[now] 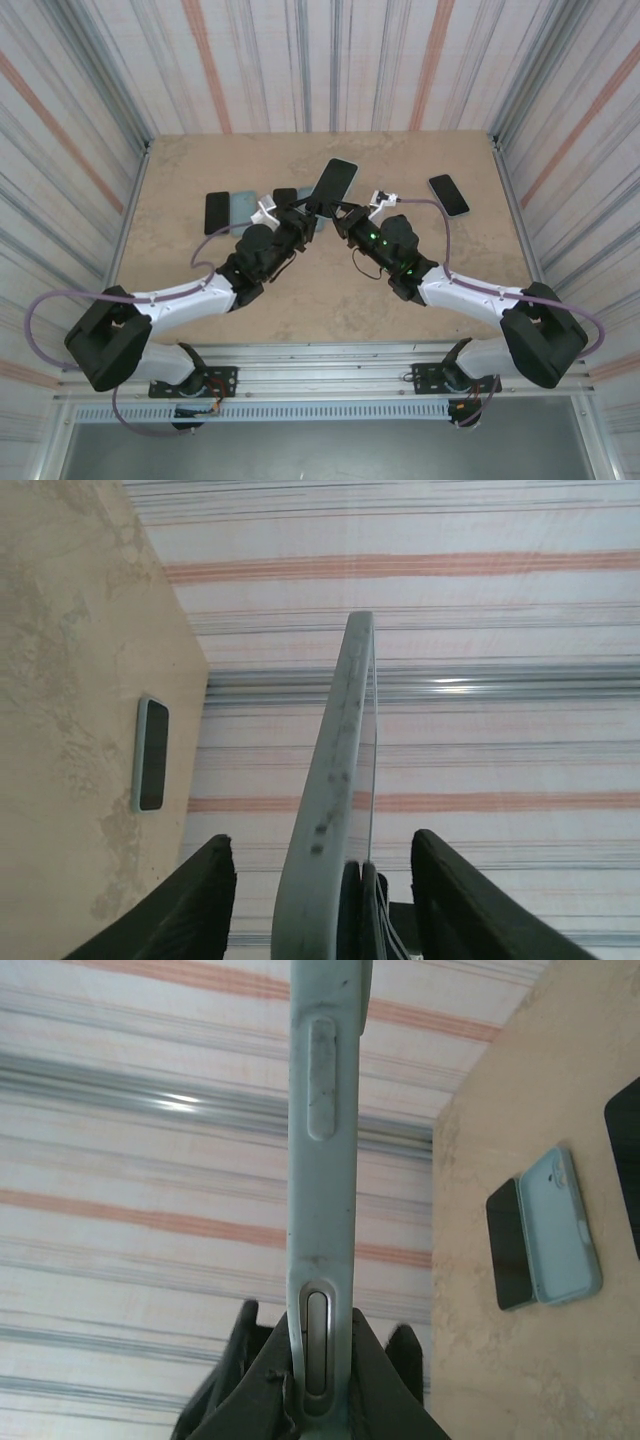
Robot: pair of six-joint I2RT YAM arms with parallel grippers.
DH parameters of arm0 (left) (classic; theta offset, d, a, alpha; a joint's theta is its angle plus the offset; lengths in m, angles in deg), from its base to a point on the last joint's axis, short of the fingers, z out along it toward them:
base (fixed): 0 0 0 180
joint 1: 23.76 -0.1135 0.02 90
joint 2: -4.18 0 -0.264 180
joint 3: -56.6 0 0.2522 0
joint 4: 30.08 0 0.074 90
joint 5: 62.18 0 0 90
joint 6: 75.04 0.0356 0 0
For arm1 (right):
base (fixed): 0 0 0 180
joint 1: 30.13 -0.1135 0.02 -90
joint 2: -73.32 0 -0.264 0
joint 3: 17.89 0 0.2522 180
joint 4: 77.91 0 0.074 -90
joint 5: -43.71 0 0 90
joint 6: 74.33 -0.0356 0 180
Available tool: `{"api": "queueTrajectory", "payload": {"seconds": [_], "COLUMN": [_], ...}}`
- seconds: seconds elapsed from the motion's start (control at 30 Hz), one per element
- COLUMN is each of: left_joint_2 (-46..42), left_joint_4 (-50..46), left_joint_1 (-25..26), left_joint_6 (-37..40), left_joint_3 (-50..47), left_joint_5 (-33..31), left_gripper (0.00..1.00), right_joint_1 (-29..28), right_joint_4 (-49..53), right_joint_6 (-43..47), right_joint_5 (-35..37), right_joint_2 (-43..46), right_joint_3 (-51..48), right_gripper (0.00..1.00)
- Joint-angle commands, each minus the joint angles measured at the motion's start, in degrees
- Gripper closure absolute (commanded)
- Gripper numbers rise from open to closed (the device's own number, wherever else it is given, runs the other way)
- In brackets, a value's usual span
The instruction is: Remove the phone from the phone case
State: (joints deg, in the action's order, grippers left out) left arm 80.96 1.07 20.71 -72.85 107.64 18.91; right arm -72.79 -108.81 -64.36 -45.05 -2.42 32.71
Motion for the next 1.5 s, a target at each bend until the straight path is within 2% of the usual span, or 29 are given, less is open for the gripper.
{"api": "queueTrajectory", "payload": {"seconds": [0.0,0.07,0.17,0.27,0.5,0.8,0.97,1.07,1.2,1.37,1.47], "left_joint_2": [-1.7,-0.7,2.7,6.2,13.9,18.3,20.0,20.8,20.9,21.1,21.5], "left_joint_4": [-6.4,-8.0,-6.3,-10.3,-19.7,-20.2,-19.4,-18.3,-15.9,-14.9,-13.6], "left_joint_1": [-6.1,-10.7,-17.0,-20.6,-23.1,-23.6,-23.7,-23.7,-23.8,-24.0,-24.0], "left_joint_6": [5.2,9.1,11.6,15.5,21.7,22.2,20.8,19.6,17.5,16.6,15.6], "left_joint_3": [2.2,4.7,8.9,15.5,28.7,36.0,37.0,37.3,36.7,36.1,36.2], "left_joint_5": [11.9,21.3,35.2,45.7,57.2,62.0,63.3,63.7,63.0,63.1,63.3], "left_gripper": [0.42,0.36,0.34,0.33,0.33,0.4,0.49,0.59,0.68,0.74,0.75], "right_joint_1": [2.8,5.5,9.0,11.9,14.6,15.6,15.9,16.3,16.9,17.3,17.3], "right_joint_4": [-1.1,-0.8,-0.7,-0.3,-1.2,-1.0,-2.9,-3.5,-4.0,-7.3,-7.4], "right_joint_6": [4.0,4.8,5.5,5.2,5.1,3.6,2.2,1.5,0.6,-2.0,-2.3], "right_joint_5": [-5.0,-9.9,-18.0,-24.6,-34.3,-38.7,-40.5,-40.4,-40.9,-42.2,-43.8], "right_joint_2": [2.8,3.3,3.6,3.3,1.7,-1.2,-3.0,-3.2,-3.3,-4.5,-4.9], "right_joint_3": [1.4,2.0,3.5,5.5,9.1,10.8,11.2,11.0,10.7,10.1,10.7], "right_gripper": [0.94,0.94,0.94,0.93,0.92,0.92,0.92,0.92,0.92,0.93,0.92]}}
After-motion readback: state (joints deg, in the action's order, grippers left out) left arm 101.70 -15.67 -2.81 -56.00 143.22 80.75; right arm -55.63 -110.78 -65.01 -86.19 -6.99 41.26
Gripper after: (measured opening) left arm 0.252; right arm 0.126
